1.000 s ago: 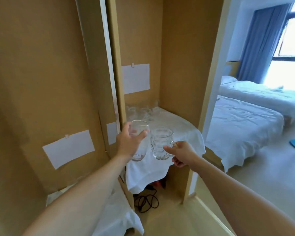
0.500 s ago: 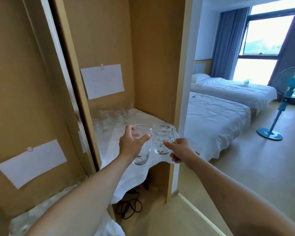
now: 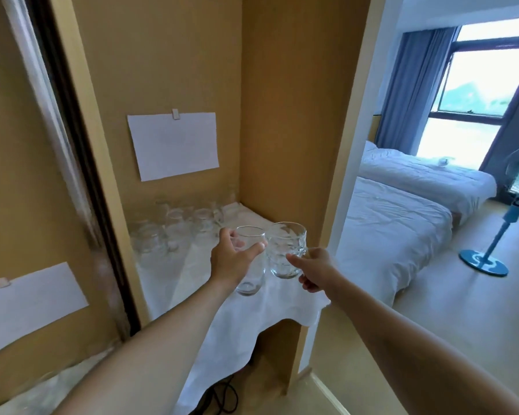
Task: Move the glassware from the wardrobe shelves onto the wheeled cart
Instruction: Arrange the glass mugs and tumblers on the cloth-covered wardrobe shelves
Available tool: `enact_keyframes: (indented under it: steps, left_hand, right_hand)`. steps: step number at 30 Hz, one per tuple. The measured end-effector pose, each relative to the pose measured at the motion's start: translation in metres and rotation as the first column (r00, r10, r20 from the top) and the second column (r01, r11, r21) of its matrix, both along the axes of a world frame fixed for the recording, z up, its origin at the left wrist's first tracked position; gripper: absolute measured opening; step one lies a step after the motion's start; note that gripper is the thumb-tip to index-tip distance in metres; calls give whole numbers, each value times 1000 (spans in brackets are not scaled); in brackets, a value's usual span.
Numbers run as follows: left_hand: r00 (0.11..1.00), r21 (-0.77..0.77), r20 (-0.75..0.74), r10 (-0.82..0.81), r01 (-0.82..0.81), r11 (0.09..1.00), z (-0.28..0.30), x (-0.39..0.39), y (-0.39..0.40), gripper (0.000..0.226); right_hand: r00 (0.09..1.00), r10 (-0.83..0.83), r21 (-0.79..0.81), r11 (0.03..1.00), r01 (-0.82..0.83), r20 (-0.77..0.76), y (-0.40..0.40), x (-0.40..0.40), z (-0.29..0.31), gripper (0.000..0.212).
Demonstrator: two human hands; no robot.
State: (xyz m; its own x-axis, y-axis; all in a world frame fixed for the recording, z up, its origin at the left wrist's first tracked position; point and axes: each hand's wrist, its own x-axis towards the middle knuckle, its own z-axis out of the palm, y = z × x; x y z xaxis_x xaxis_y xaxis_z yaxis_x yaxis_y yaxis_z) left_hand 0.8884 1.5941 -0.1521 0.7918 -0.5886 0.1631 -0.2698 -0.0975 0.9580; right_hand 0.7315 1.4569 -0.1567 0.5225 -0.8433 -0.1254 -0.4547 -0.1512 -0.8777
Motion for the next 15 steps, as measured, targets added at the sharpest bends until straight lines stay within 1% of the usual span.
enact_keyframes:
  steps: [4, 7, 11, 15]
  left_hand:
    - [996, 26, -41, 76, -75, 997, -7, 34, -32, 70]
    - [995, 30, -36, 92, -91, 995, -12, 56, -50, 66]
    - [992, 56, -25, 125, -124, 991, -20, 78, -67, 69]
    - [984, 61, -22, 178, -176, 982, -29, 92, -84, 63]
  right_hand:
    - [1000, 18, 26, 1000, -18, 16, -28, 38, -8, 47]
    - [999, 49, 37, 998, -49, 4, -47, 59, -11, 44]
    - [996, 86, 73, 994, -87, 28, -65, 82, -22, 45]
    - [989, 148, 90, 985, -147, -2, -88, 96, -28, 41]
